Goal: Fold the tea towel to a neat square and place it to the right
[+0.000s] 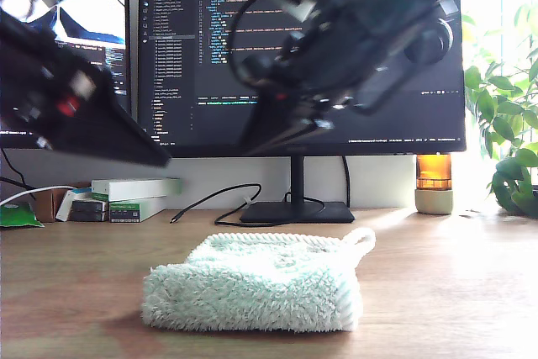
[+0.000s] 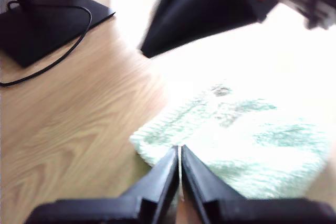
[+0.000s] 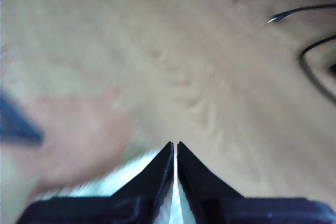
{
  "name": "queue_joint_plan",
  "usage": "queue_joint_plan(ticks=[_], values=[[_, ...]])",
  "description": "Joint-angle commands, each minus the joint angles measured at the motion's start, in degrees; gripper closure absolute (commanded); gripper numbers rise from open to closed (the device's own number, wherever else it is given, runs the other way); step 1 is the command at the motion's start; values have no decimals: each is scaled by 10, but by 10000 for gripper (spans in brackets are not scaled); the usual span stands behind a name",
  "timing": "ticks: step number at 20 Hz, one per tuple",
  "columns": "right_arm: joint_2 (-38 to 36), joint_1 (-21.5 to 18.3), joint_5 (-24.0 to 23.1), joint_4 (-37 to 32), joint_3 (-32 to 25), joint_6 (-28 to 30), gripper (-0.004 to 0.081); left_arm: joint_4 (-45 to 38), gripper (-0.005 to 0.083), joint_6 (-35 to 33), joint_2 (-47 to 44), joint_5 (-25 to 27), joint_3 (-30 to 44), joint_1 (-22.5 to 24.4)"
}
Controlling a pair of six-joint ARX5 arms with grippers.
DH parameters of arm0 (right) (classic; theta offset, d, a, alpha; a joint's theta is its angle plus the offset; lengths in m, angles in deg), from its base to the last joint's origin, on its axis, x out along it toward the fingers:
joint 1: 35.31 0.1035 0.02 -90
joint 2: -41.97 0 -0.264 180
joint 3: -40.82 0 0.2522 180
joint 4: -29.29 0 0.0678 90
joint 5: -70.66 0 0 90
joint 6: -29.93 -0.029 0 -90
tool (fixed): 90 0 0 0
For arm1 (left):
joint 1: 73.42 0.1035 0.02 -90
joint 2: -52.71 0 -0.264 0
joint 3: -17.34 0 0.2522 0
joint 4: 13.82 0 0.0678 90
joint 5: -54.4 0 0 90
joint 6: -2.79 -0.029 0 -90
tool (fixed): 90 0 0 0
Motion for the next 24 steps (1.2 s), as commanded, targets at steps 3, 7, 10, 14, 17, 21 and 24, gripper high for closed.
queue_joint_plan(ticks=[3, 7, 10, 14, 17, 21, 24], values=[[-80, 3, 15, -3, -95, -2, 781, 3, 797, 36, -65, -15, 19, -6], [-99, -3, 102, -7, -156, 10, 781, 3, 797, 63, -134, -15, 63, -15], [-69, -3, 125, -38, -161, 45, 781, 9, 797, 85, -187, -19, 83, -31], [-23, -29, 155, -101, -160, 47, 781, 46, 797, 96, -245, -4, 83, -53], [27, -49, 186, -125, -158, 73, 781, 86, 797, 103, -269, 7, 83, -55], [93, -59, 245, -152, -132, 80, 781, 106, 797, 106, -294, 3, 83, -61], [137, -59, 246, -152, -110, 80, 781, 139, 797, 109, -303, 2, 83, -68]])
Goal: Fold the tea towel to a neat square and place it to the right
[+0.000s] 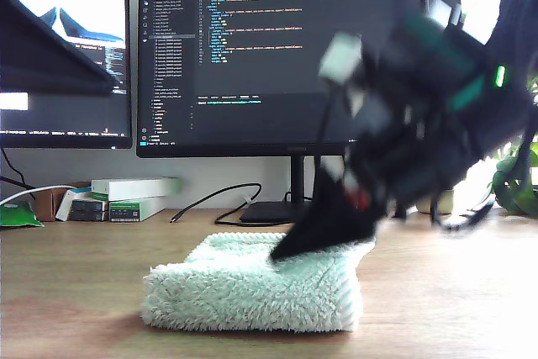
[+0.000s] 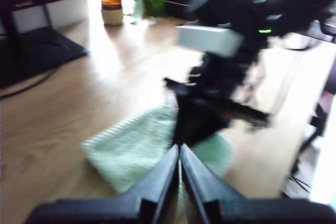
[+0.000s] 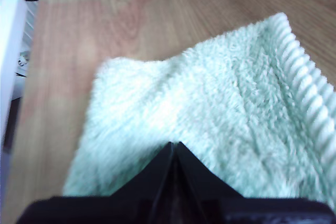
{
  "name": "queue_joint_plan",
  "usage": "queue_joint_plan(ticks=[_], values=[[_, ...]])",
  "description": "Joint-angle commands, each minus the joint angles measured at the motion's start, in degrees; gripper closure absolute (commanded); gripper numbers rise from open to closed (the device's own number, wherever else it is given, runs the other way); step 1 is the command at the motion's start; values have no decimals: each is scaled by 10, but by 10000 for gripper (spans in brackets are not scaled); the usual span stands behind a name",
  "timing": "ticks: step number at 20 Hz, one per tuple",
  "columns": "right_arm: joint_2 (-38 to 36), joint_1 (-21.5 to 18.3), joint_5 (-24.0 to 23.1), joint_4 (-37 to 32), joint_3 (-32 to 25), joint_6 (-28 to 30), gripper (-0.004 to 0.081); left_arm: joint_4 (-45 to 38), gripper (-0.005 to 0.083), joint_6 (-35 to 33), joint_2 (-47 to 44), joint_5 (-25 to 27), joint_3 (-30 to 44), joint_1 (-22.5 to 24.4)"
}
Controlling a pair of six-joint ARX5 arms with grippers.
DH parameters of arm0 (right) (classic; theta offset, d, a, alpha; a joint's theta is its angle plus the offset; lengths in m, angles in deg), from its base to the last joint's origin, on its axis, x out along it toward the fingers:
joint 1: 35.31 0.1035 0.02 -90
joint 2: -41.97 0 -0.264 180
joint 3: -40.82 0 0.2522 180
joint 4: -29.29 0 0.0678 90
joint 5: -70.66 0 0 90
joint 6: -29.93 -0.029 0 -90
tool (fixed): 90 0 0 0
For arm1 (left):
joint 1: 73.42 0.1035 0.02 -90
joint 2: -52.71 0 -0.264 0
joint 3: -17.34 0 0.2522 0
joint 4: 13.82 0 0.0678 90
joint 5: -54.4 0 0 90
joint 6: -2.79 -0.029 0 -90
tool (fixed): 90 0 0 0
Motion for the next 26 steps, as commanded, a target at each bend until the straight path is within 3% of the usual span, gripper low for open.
queue_joint_plan(ticks=[1, 10, 16, 21, 24, 26], values=[[20, -2, 2, -4, 11, 3, 781, 14, 797, 4, -2, -3, 4, -4], [46, -4, -7, 20, 11, 3, 781, 35, 797, 34, 23, 52, 4, -29], [46, -44, -73, 39, 11, -24, 781, 35, 797, 35, 22, 53, 4, -31], [46, -90, -190, 78, 11, -121, 781, 35, 797, 40, 22, 58, 4, -31], [45, -94, -294, 110, 10, -166, 781, 35, 797, 47, 22, 62, 4, -31], [41, -93, -355, 124, 0, -234, 781, 35, 797, 49, 22, 63, 4, -31]])
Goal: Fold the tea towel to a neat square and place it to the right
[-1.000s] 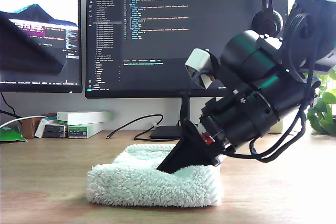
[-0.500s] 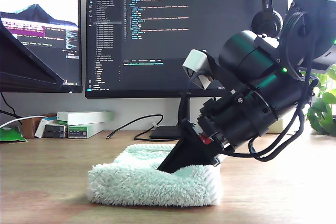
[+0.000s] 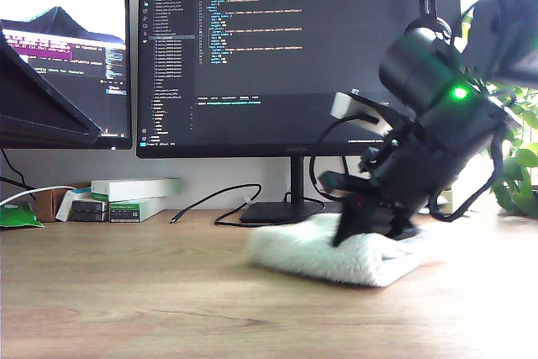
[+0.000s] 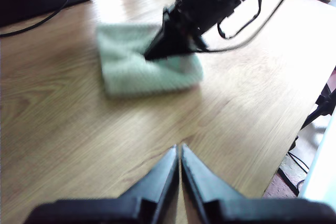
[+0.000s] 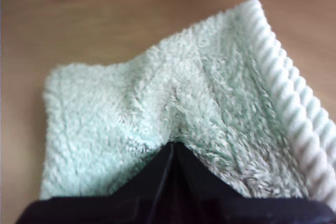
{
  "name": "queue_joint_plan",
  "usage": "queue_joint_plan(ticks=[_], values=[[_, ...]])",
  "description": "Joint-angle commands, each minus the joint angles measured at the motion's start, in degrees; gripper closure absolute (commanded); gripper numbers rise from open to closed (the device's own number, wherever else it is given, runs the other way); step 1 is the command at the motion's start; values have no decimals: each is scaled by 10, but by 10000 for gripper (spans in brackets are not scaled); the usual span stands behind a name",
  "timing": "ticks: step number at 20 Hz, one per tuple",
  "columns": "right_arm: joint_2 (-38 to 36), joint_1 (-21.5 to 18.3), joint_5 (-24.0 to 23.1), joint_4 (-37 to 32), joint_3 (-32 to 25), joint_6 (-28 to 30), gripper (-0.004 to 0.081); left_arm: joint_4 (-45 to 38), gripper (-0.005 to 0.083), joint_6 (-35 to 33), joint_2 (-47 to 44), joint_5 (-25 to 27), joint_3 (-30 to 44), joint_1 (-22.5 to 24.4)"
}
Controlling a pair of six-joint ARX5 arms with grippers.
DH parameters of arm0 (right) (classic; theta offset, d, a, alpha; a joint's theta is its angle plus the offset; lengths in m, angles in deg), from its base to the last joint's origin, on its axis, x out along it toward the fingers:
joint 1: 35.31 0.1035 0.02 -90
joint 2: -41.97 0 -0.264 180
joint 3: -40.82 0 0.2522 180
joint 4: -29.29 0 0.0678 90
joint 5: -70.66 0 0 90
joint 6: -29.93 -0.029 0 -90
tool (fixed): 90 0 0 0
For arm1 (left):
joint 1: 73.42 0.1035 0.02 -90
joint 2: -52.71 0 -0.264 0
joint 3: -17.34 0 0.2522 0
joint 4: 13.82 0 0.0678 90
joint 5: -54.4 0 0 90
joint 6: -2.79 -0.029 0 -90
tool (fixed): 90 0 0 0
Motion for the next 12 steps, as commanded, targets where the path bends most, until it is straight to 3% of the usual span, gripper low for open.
queue_joint_plan(ticks=[1, 3, 6, 12], values=[[47, -16, -85, 56, -60, -53, 781, -4, 797, 3, -1, 2, 4, -2], [27, -13, -140, 64, -84, -116, 781, -4, 797, 3, -1, 1, 4, -2], [-23, -13, -184, 103, -118, -201, 781, -4, 797, 15, -1, 1, 4, -2], [-145, -13, -252, 295, -149, -335, 780, -4, 797, 19, -1, 0, 4, -2]])
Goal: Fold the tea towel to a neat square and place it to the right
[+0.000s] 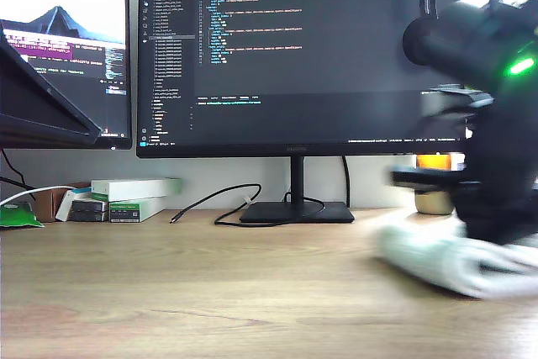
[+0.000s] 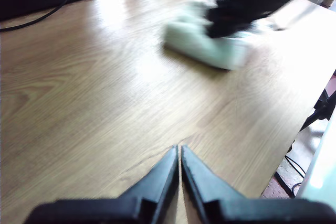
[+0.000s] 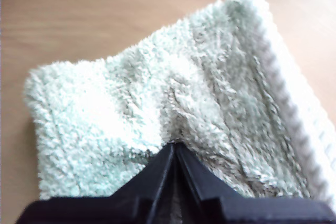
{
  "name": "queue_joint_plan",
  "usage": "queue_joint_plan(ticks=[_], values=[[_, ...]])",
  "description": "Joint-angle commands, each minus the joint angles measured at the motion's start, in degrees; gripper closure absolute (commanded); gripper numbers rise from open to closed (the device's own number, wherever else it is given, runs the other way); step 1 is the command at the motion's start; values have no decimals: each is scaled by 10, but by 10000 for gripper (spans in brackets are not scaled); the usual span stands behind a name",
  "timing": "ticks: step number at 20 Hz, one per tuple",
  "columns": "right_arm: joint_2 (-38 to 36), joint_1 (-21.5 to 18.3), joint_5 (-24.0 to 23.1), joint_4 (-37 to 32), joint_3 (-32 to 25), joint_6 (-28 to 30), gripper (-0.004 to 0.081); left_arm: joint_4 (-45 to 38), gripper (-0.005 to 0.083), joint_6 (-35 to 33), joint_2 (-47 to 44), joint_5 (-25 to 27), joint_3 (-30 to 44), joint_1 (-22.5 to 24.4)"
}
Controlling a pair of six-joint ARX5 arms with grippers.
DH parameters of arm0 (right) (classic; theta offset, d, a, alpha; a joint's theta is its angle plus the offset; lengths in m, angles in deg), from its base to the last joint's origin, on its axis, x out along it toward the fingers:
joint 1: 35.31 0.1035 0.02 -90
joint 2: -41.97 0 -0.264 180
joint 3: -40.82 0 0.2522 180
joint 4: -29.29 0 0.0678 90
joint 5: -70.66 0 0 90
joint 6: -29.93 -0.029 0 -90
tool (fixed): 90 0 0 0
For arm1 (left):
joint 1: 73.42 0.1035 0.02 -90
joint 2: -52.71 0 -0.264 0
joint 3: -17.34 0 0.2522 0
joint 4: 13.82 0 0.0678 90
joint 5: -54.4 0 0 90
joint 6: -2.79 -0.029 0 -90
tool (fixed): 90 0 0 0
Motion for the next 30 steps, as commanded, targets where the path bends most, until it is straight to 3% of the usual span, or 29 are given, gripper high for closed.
queue_joint_plan(ticks=[1, 6, 11, 13, 19, 21, 24, 26, 30], values=[[10, -5, -21, 114, -57, -51, 780, -4, 797, 2, -1, 0, 4, -2], [-65, 44, -56, 218, -57, -95, 780, -4, 797, 2, -2, 0, 4, -2], [-99, 69, -97, 165, -57, -91, 780, -4, 797, 2, -2, 0, 4, -2], [-106, 68, -125, 140, -56, -62, 780, -4, 797, 2, -2, 0, 4, -2], [-156, 68, -142, 152, -21, -13, 780, -5, 797, 2, -2, 1, 4, -2], [-183, 68, -130, 164, -9, 41, 780, -8, 797, 2, -2, 1, 4, -2], [-207, 67, -92, 165, -4, 196, 780, -40, 797, 6, -2, -10, 4, -2], [-207, 57, -52, 152, -3, 243, 780, -60, 797, -3, -1, -2, 4, -2], [-207, 25, 43, 50, -4, 336, 780, -105, 797, -37, 0, 52, 4, 24]])
